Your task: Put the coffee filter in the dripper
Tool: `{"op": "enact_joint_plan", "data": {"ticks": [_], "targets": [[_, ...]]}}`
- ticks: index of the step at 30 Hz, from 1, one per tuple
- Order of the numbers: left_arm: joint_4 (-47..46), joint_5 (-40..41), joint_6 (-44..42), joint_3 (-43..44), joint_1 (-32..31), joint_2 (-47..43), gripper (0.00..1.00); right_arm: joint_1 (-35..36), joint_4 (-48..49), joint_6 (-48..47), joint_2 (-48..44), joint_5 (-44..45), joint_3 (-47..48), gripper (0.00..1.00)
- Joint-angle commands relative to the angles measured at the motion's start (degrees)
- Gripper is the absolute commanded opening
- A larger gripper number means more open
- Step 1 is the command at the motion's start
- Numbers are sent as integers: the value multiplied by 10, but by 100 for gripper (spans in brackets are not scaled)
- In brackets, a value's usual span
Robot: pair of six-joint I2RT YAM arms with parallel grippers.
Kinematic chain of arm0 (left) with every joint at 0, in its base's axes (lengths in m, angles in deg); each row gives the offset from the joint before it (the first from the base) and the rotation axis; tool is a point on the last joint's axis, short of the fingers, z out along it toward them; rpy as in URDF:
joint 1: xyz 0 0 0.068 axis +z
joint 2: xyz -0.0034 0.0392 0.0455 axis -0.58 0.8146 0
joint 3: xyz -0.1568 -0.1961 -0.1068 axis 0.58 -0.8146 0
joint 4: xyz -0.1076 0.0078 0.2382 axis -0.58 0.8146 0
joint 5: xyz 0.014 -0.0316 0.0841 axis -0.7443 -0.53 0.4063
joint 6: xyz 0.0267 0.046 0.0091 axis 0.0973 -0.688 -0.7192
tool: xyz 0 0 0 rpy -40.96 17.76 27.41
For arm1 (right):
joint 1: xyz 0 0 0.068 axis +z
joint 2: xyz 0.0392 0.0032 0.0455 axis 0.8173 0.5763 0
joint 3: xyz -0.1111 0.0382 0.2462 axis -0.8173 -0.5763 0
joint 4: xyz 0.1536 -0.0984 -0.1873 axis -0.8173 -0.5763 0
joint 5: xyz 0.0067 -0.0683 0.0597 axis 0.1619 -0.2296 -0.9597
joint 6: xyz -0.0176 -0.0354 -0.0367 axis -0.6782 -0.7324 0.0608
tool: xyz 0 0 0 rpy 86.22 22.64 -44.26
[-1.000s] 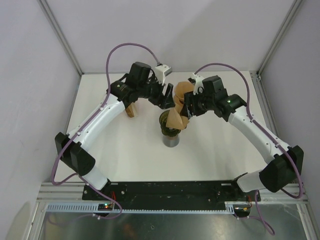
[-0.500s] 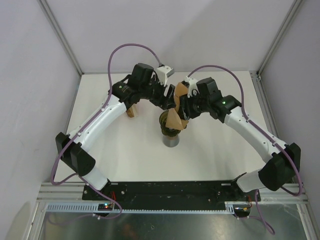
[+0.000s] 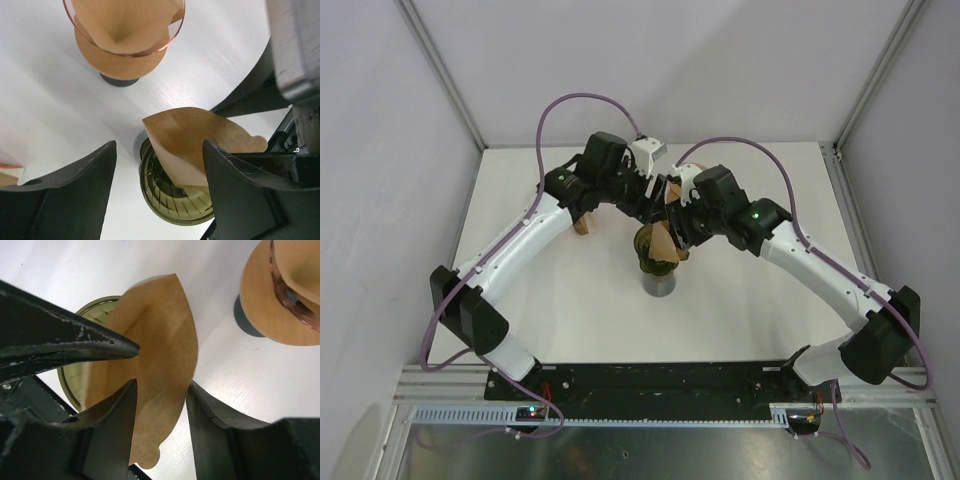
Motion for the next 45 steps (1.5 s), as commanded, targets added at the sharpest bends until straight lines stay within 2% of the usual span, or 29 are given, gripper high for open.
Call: {"op": "enact_joint_plan", "data": {"ticks": [1,10,25,45], "targets": [[-2,20,-14,-20,1,-35,72,13,-9,-23,3,63,43,49],[7,20,-12,-40,6,-37,61,33,-12,-40,10,101,58,51],[12,0,-27,-93,17,-64,59,37,-23,-41,25,127,54,51],[9,5,-45,-112,17,-32,56,37,1,-44,63,122,30,50]]}}
